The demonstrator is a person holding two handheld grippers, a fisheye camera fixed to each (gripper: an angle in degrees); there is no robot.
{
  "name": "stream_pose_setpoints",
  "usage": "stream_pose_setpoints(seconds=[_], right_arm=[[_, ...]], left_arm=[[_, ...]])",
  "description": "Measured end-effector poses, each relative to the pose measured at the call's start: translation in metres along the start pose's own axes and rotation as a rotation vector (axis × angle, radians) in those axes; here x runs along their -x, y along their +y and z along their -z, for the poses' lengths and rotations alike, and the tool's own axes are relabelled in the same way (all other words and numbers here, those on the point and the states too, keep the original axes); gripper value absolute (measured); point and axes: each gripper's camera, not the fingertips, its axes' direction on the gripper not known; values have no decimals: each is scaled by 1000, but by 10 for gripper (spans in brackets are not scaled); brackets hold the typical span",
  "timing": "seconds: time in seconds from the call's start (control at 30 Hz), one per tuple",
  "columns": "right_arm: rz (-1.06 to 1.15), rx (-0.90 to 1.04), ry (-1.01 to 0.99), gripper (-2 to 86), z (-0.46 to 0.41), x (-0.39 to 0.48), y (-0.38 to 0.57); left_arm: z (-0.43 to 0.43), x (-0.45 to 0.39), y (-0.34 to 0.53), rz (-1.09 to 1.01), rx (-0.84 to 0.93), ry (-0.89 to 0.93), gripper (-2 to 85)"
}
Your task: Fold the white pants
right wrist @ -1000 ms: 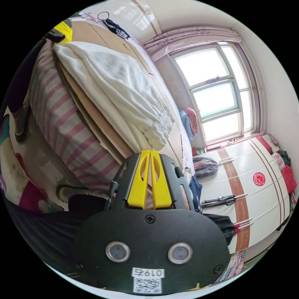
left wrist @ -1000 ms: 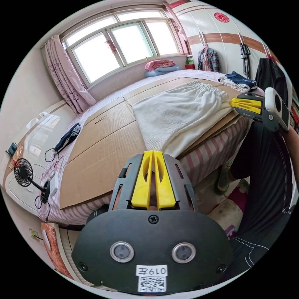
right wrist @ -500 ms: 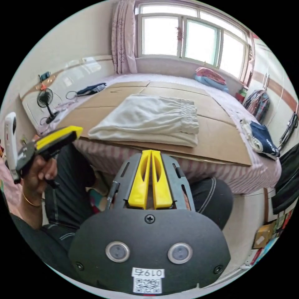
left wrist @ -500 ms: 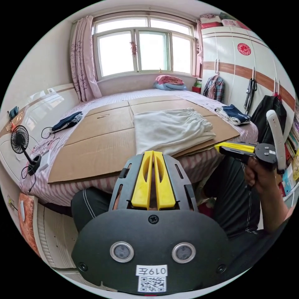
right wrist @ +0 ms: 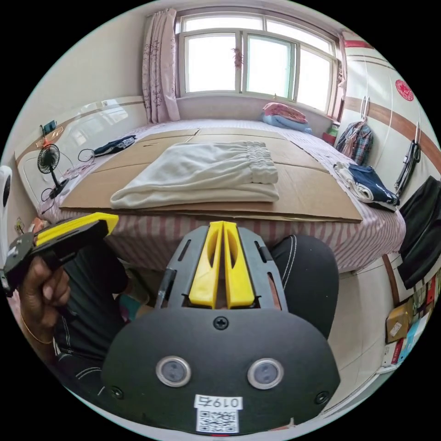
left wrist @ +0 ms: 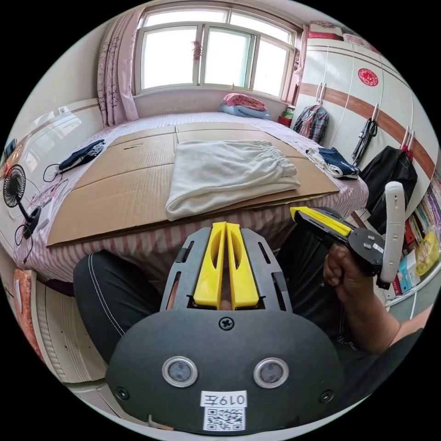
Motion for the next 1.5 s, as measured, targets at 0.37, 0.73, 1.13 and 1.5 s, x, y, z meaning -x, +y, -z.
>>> stream_pose_setpoints(seconds=[0.37, 0.73, 1.13, 1.5], right_arm=[[-29, -44, 16, -9, 16, -14, 16], [33, -194, -3, -10, 65, -6, 39], [84, -145, 25, -9, 16, -12, 28], [198, -122, 63, -10, -52, -4, 7]], left_arm=[[22, -40, -1, -41, -65, -101, 11], [66, -64, 23, -73, -131, -105, 11], [50, -67, 22, -83, -112, -77, 10], [15, -34, 11, -45, -85, -148, 12]])
